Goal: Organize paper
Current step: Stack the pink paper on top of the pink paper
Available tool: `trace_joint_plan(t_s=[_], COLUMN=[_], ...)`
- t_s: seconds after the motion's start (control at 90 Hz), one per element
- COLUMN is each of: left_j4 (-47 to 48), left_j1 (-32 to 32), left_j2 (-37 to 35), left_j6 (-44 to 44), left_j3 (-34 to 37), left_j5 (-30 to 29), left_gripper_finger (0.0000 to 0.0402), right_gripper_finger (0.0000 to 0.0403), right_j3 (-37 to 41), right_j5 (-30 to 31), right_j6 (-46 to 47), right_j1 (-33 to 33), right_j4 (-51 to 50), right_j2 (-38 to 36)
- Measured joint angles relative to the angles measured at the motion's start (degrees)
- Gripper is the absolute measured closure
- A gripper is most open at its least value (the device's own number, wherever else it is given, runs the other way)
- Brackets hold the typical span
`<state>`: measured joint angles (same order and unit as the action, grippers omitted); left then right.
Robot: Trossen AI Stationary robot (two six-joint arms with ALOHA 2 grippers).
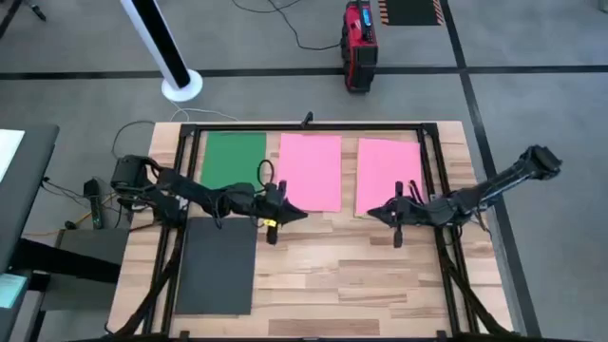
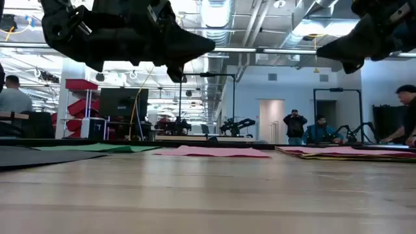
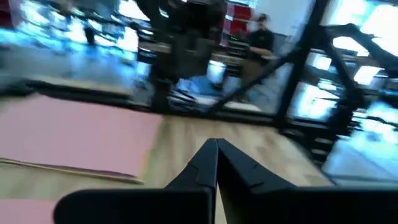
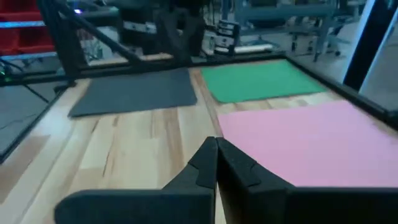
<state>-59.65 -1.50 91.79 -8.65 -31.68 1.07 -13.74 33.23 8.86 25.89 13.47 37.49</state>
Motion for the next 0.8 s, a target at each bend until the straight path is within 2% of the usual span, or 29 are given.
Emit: trace_joint_plan(t_s=[0.078, 0.178, 0.3, 0.389, 0.489, 0.633, 0.8], left_j4=[-1.85, -4.33, 0.18, 3.58, 2.90, 2.17, 2.23], left_j1=[0.02, -0.01, -0.02, -0.29, -0.76, -0.57, 0.88], left_j2=[0.02, -0.08, -3.11, -6.35, -10.91, -17.98, -21.92], left_j6=[1.80, 2.67, 1.81, 1.07, 2.63, 4.38, 1.72], left_j3=[0.00, 0.00, 0.07, 1.52, 4.33, 8.85, 13.11], left_j5=[-1.94, -1.56, -1.75, -4.73, -9.70, -14.44, -13.35], left_gripper_finger=[0.0401, 0.0401, 0.0401, 0.0401, 0.0401, 0.0401, 0.0401], right_gripper_finger=[0.0403, 0.0403, 0.0403, 0.0403, 0.0403, 0.0403, 0.0403], right_j3=[0.00, 0.00, 0.00, 0.01, 1.57, 7.40, 13.29], right_j5=[0.47, 2.37, 5.89, 9.00, 11.67, 13.36, 11.62], right_j6=[-0.40, -2.15, -5.46, -6.78, -6.73, -5.05, -7.92], right_j1=[1.48, 4.28, 8.82, 11.90, 14.48, 16.46, 16.32], right_j4=[-0.12, -1.64, -1.73, -2.11, -1.72, 5.34, 15.13], right_j2=[-2.41, -5.40, -7.66, -8.42, -8.47, -9.64, -13.09])
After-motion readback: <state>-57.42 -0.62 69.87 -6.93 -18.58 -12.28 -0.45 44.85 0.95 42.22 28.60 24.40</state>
